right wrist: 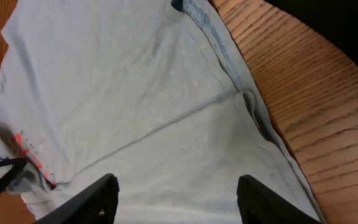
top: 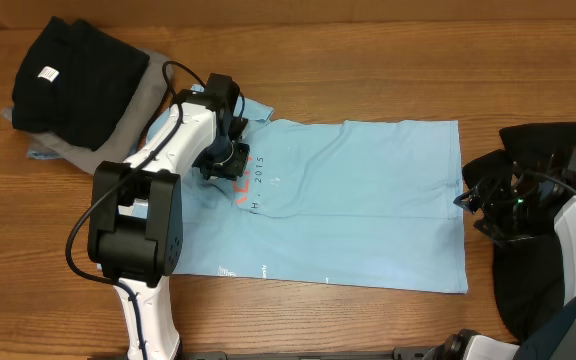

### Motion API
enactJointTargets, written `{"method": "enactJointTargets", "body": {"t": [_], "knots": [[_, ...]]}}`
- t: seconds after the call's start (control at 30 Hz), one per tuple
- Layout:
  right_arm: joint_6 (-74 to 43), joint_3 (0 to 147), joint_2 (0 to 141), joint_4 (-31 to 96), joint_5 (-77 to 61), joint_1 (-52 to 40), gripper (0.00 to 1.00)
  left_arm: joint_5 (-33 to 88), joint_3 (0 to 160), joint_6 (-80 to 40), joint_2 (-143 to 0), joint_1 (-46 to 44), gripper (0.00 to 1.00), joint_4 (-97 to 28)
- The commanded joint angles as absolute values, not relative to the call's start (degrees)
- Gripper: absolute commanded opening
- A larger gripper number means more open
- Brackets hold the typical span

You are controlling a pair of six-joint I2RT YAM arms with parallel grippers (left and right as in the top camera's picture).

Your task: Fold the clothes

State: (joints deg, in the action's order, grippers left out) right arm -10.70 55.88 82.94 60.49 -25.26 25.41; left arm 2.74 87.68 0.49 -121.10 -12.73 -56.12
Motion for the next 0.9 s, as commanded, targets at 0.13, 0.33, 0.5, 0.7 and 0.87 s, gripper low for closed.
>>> {"method": "enactJointTargets", "body": {"t": [0.13,0.33,0.5,0.7,0.87], "knots": [[-10.63,56.97,82.94,60.36,-25.58,25.12,0.65,2.57,86.98,1.10,-121.60,-12.78,0.04,-56.12],[-10.63,56.97,82.94,60.34,-25.58,25.12,0.65,2.59,89.71,1.10,-121.60,-12.78,0.04,-59.83],[-10.63,56.97,82.94,60.34,-25.56,25.12,0.66,2.63,96.27,1.08,-121.58,-12.80,0.04,-62.50],[-10.61,56.97,82.94,60.47,-25.56,25.12,0.66,1.89,97.93,1.13,-121.62,-12.78,0.27,-63.66],[-10.61,56.97,82.94,60.51,-25.56,25.12,0.66,1.93,90.91,1.10,-121.62,-12.80,0.35,-60.49]]}}
